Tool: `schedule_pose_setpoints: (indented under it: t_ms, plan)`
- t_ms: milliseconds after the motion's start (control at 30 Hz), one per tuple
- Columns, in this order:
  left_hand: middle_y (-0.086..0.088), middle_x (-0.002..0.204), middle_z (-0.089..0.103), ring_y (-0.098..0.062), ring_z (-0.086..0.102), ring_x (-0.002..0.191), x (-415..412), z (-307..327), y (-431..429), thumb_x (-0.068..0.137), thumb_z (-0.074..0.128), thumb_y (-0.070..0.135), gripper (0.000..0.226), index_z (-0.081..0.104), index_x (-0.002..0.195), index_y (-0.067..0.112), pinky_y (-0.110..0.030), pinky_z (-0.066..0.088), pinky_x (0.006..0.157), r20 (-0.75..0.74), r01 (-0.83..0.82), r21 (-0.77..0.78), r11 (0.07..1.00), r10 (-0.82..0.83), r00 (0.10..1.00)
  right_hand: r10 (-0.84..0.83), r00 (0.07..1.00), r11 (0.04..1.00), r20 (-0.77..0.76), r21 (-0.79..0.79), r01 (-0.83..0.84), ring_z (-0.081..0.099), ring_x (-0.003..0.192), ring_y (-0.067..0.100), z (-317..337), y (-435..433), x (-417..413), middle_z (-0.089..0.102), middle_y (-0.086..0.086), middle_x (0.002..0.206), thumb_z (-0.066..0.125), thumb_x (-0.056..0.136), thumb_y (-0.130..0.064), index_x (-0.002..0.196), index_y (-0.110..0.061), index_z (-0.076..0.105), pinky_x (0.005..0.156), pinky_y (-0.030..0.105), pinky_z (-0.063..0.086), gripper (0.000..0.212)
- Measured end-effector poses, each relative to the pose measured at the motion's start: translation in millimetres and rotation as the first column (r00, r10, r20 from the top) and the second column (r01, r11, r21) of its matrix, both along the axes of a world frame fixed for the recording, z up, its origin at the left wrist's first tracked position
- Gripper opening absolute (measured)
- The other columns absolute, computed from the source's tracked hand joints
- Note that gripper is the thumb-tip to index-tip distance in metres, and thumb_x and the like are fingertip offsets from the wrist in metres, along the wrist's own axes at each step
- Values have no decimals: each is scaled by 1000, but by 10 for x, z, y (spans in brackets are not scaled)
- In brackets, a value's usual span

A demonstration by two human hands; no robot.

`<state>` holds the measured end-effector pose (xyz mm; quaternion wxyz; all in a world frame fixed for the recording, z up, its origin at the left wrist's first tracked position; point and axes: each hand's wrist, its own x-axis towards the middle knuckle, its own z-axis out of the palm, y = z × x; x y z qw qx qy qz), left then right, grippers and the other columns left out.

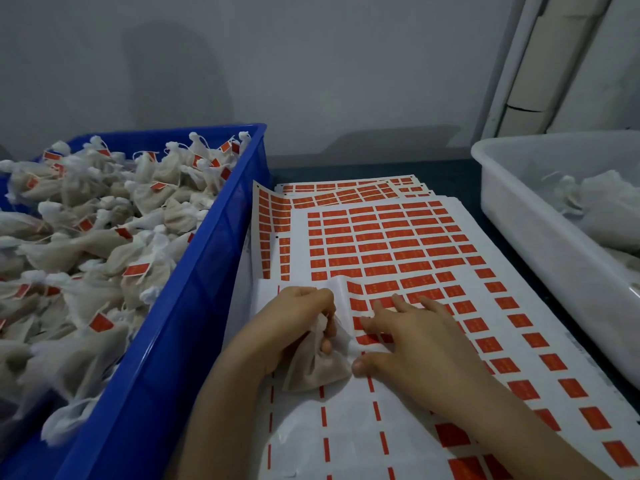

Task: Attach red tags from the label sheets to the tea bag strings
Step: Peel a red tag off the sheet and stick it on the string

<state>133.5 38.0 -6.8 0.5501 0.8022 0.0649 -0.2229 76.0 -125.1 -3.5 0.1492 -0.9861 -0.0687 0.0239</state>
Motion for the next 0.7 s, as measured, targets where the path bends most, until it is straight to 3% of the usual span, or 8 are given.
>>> schedule_pose_setpoints:
  t_ms: [167, 367, 500, 633, 700]
  plan:
    - [6, 73, 69, -18, 67, 78, 5, -23, 30, 84, 58, 21, 5, 63, 82, 22, -26, 55, 62, -24, -5, -21, 1000, 4, 1000, -23, 1000, 996, 12, 86, 22, 46, 107, 2, 13, 13, -29, 56, -21, 118, 50, 81, -62, 112, -39, 59, 111, 36, 20, 40]
    - [-1, 60, 67, -12, 66, 54, 4, -12, 26, 86, 58, 16, 21, 63, 66, 19, -22, 54, 51, -26, 26, -7, 1000, -26, 999, -91, 995, 969, -49, 225, 100, 47, 119, 10, -9, 19, -55, 54, -18, 125, 53, 84, -52, 107, -36, 63, 107, 37, 35, 30]
    - [9, 64, 68, -15, 67, 69, -12, 10, 38, 84, 60, 18, 9, 63, 76, 22, -22, 53, 55, -38, 28, -11, 1000, -28, 999, -97, 994, 966, -55, 236, 108, 39, 130, 9, 1, 36, -49, 49, -15, 135, 53, 87, -45, 111, -34, 64, 107, 30, 28, 28]
    - [5, 47, 62, -11, 62, 48, -34, 61, 10, 89, 54, 12, 22, 59, 68, 13, -19, 49, 45, 2, 55, -8, 998, -55, 998, -69, 995, 967, -65, 240, 83, 26, 137, 9, 15, 25, -57, 44, -14, 140, 52, 89, -40, 114, -33, 64, 112, 33, 17, 28]
    - [6, 53, 64, -11, 62, 50, -44, 77, -5, 89, 54, 13, 22, 61, 68, 13, -17, 48, 43, 16, 69, 11, 998, -69, 997, -56, 997, 971, -61, 231, 68, 30, 136, 8, 7, 23, -63, 45, -15, 138, 52, 89, -40, 113, -33, 65, 112, 33, 18, 28]
